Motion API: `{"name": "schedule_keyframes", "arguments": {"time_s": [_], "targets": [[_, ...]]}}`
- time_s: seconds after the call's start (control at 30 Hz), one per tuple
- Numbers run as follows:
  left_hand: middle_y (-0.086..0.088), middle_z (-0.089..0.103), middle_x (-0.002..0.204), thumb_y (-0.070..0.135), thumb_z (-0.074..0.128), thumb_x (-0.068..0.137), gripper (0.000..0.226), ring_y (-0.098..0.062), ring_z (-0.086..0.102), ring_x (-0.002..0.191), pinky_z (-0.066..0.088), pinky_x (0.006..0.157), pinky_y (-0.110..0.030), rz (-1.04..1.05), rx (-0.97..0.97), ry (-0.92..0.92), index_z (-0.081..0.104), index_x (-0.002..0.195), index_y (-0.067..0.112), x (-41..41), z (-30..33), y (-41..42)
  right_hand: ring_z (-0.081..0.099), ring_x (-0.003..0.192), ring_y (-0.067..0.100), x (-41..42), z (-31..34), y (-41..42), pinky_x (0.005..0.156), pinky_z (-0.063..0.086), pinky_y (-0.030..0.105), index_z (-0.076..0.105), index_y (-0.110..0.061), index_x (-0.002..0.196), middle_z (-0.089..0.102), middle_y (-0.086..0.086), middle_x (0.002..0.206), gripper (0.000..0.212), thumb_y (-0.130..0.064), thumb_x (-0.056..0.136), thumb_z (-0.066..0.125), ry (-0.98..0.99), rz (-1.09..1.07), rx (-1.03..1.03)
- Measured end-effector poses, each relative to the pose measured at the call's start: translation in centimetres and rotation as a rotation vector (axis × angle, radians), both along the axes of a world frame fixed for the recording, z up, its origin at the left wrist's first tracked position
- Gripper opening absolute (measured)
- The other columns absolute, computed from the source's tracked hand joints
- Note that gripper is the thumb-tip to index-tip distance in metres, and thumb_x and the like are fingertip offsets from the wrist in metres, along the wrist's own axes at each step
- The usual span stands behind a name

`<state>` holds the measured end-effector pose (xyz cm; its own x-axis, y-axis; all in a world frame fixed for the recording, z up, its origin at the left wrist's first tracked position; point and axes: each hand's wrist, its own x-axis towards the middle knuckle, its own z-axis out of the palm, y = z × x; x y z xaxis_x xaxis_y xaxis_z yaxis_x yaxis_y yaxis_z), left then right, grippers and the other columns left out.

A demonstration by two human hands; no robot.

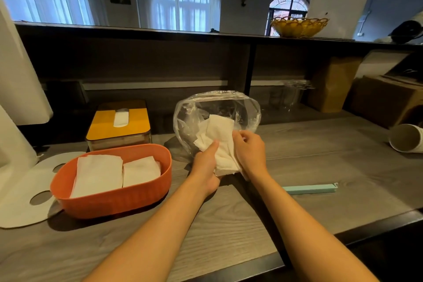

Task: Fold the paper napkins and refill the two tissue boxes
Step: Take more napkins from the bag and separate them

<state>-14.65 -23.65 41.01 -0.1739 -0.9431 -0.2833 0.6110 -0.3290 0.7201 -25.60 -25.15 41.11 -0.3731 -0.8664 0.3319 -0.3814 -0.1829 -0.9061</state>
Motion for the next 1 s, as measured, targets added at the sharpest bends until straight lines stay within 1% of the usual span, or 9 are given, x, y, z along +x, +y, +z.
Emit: {"name": "schedule_keyframes", "arguments": {"time_s": [0.13, 0.3, 0.4, 0.5, 0.57, 0.67, 0.8, 0.87, 1.0], "targets": [[-0.015, 0.069, 0.119, 0.026, 0.055, 0.103, 0.034, -0.034, 0.068, 0.102, 0.057, 0.074, -0.052, -0.013, 0.029, 0.046, 0.056, 0.135, 0.016, 0.4, 0.2, 0.2, 0.037, 0.049, 0.010, -0.8, 1.4, 0.9, 0.051, 0.033, 0.030, 0.048, -0.017, 0.056, 0.041, -0.006, 0.050, 0.046, -0.030, 0.100, 0.056, -0.151, -0.091, -0.102], [-0.015, 0.072, 0.118, 0.031, 0.055, 0.102, 0.036, -0.034, 0.069, 0.106, 0.058, 0.080, -0.050, -0.039, -0.019, 0.065, 0.058, 0.135, 0.016, 0.2, 0.2, 0.6, 0.046, 0.055, 0.018, -0.8, 4.4, 1.8, 0.052, 0.039, 0.030, 0.059, -0.004, 0.068, 0.049, 0.004, 0.057, 0.044, -0.034, 0.100, 0.056, -0.353, 0.114, -0.158], [-0.012, 0.077, 0.104, 0.040, 0.054, 0.101, 0.029, -0.033, 0.069, 0.104, 0.054, 0.094, -0.051, -0.079, -0.060, 0.104, 0.066, 0.117, 0.020, 0.3, 0.5, 0.9, 0.044, 0.052, 0.016, 0.1, 6.4, 0.9, 0.049, 0.039, 0.027, 0.062, 0.001, 0.070, 0.048, 0.008, 0.058, 0.045, -0.034, 0.099, 0.058, -0.262, 0.162, -0.192], [-0.012, 0.076, 0.111, 0.049, 0.051, 0.099, 0.036, -0.032, 0.069, 0.108, 0.051, 0.099, -0.052, -0.135, -0.092, 0.127, 0.067, 0.117, 0.023, 0.5, 0.6, 1.2, 0.037, 0.046, 0.011, 1.2, 5.9, -0.8, 0.048, 0.033, 0.027, 0.050, -0.011, 0.056, 0.039, 0.001, 0.050, 0.050, -0.037, 0.097, 0.061, -0.172, 0.093, -0.124], [-0.012, 0.074, 0.116, 0.043, 0.057, 0.097, 0.038, -0.031, 0.070, 0.109, 0.054, 0.093, -0.051, -0.164, -0.113, 0.100, 0.065, 0.126, 0.021, 0.3, 0.5, 1.2, 0.039, 0.050, 0.017, 1.4, 4.2, -1.6, 0.053, 0.034, 0.032, 0.046, -0.018, 0.053, 0.040, 0.002, 0.051, 0.051, -0.042, 0.096, 0.062, -0.146, 0.073, -0.048], [-0.014, 0.075, 0.111, 0.024, 0.070, 0.090, 0.037, -0.032, 0.072, 0.103, 0.058, 0.086, -0.049, -0.122, -0.125, -0.040, 0.066, 0.125, 0.012, -0.3, -0.1, 0.8, 0.042, 0.058, 0.023, 1.2, 2.9, -2.1, 0.059, 0.035, 0.036, 0.051, -0.012, 0.057, 0.045, 0.010, 0.058, 0.050, -0.042, 0.096, 0.062, -0.169, 0.096, 0.002], [-0.013, 0.077, 0.103, 0.011, 0.068, 0.093, 0.022, -0.032, 0.074, 0.094, 0.061, 0.077, -0.047, -0.016, -0.107, -0.091, 0.068, 0.115, 0.012, -0.8, -0.8, 0.4, 0.047, 0.053, 0.014, 0.5, 3.8, -1.3, 0.050, 0.038, 0.024, 0.054, -0.008, 0.062, 0.050, 0.004, 0.057, 0.053, -0.047, 0.098, 0.054, -0.194, 0.171, 0.071], [-0.014, 0.076, 0.101, 0.009, 0.068, 0.093, 0.017, -0.034, 0.073, 0.094, 0.060, 0.081, -0.051, 0.035, -0.103, -0.084, 0.069, 0.110, 0.013, -0.7, -0.8, 0.2, 0.052, 0.056, 0.009, -0.6, 4.2, -0.6, 0.050, 0.041, 0.019, 0.061, 0.000, 0.074, 0.057, 0.003, 0.064, 0.054, -0.048, 0.097, 0.055, -0.124, 0.288, 0.121], [-0.012, 0.077, 0.099, 0.011, 0.064, 0.096, 0.009, -0.033, 0.072, 0.095, 0.056, 0.091, -0.053, 0.085, -0.118, -0.046, 0.069, 0.099, 0.018, -0.4, -0.3, 0.3, 0.064, 0.071, 0.012, -2.3, 4.5, 0.0, 0.058, 0.050, 0.023, 0.072, -0.002, 0.086, 0.069, 0.004, 0.080, 0.022, -0.024, 0.089, 0.074, 0.021, 0.445, 0.117]]}}
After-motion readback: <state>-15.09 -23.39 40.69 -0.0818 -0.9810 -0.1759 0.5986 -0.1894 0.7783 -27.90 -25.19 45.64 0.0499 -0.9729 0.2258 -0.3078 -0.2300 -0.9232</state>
